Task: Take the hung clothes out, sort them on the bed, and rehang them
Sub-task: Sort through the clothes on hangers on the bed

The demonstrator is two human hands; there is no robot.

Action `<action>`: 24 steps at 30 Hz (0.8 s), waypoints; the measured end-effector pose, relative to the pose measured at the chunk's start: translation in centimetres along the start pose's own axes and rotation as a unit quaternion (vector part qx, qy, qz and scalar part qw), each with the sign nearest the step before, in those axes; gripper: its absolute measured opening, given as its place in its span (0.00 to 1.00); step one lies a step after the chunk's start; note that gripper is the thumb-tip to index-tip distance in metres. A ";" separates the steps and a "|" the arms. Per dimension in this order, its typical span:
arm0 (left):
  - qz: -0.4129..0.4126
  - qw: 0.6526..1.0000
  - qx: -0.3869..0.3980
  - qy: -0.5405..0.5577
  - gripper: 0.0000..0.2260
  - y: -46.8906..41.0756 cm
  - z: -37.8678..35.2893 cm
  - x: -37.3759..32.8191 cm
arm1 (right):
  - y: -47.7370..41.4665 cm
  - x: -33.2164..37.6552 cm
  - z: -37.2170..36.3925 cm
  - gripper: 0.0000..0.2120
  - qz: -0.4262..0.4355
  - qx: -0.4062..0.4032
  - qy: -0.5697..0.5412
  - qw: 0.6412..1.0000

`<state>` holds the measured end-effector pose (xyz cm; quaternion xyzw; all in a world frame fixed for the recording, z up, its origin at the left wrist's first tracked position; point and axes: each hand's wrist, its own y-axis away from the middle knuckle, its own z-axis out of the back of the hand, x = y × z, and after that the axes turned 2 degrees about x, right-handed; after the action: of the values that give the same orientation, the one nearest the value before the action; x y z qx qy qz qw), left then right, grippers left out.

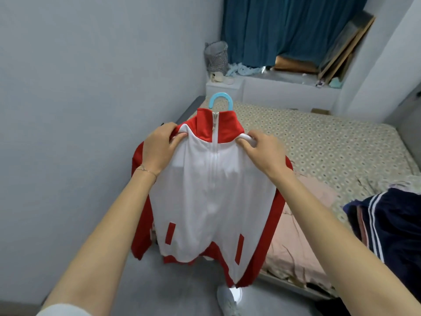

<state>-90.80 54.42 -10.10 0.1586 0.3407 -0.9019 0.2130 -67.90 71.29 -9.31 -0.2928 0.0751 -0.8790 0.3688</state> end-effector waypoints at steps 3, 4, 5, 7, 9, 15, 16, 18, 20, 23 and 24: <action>0.011 1.000 0.010 0.012 0.21 -0.8 -1.7 2.8 | -2.0 0.1 -3.3 0.17 -0.010 0.029 -0.001 1.000; 0.019 1.000 0.016 0.017 0.19 -1.2 -2.4 4.0 | -2.8 0.1 -4.4 0.17 -0.011 0.038 -0.006 0.999; 0.030 0.999 0.022 0.019 0.19 -1.7 -3.1 5.1 | -3.8 0.0 -5.6 0.17 -0.009 0.045 -0.010 0.999; 0.057 0.998 0.028 0.012 0.19 -2.8 -4.5 7.5 | -5.9 0.0 -8.1 0.17 -0.001 0.057 -0.012 0.998; 0.078 0.996 0.041 0.009 0.18 -4.0 -6.0 9.8 | -8.1 -0.1 -10.4 0.17 0.000 0.069 -0.017 0.997; 0.108 0.990 0.089 -0.019 0.15 -7.6 -10.3 15.5 | -13.3 -1.2 -17.0 0.19 -0.026 0.110 -0.024 0.993; 0.110 0.990 0.092 -0.020 0.15 -8.0 -11.1 16.4 | -14.0 -1.5 -18.0 0.19 -0.028 0.115 -0.025 0.993; 0.111 0.989 0.093 -0.015 0.14 -9.1 -12.7 17.8 | -15.5 -1.9 -19.5 0.19 -0.031 0.121 -0.027 0.992; 0.110 0.989 0.101 -0.005 0.14 -10.3 -14.6 19.2 | -16.9 -2.5 -20.9 0.18 -0.041 0.125 -0.029 0.991; 0.114 0.987 0.115 -0.002 0.18 -12.3 -17.7 22.0 | -19.4 -3.8 -23.7 0.17 -0.063 0.129 -0.032 0.989; 0.117 0.986 0.119 -0.004 0.20 -12.9 -18.9 23.0 | -20.2 -4.3 -24.8 0.16 -0.072 0.132 -0.030 0.988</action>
<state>-114.25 69.70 -26.53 0.2176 0.2093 -0.9057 0.2977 -91.86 86.66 -24.49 -0.2725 -0.0737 -0.8961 0.3424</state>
